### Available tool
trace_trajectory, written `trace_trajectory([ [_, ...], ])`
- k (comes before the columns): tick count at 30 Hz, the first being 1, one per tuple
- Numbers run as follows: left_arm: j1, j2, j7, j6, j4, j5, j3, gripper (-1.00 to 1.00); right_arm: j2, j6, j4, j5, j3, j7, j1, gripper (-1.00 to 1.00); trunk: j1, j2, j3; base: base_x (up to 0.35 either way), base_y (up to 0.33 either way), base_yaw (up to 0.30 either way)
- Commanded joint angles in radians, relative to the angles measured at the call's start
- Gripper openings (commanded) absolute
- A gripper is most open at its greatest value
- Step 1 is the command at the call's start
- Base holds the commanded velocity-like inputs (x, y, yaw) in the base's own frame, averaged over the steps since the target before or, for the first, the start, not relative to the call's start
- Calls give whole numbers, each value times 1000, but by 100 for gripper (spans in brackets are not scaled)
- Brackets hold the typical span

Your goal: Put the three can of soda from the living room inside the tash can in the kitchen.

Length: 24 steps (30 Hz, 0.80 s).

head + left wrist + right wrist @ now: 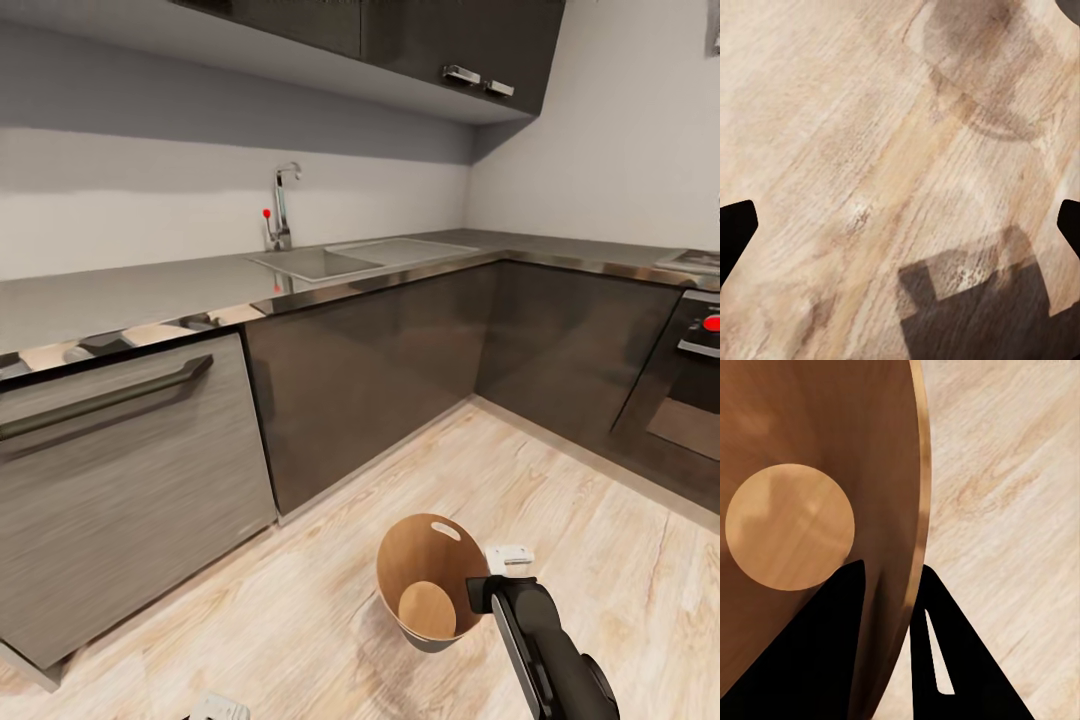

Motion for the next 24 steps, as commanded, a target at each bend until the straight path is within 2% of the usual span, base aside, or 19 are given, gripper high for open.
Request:
trace_trajectory([
  [1,0,0,0,0,0,0,0,100,0,-1,0,-6,0,1,0,-100,0,0,2,0,0,0],
  [17,0,0,0,0,-1,-1,0,100,0,-1,0,-8,0,3,0,-100,0,0,19,0,0,-18],
  [24,0,0,0,0,-1,0,0,100,0,-1,0,-8,0,3,0,-100,0,0,25,0,0,195],
])
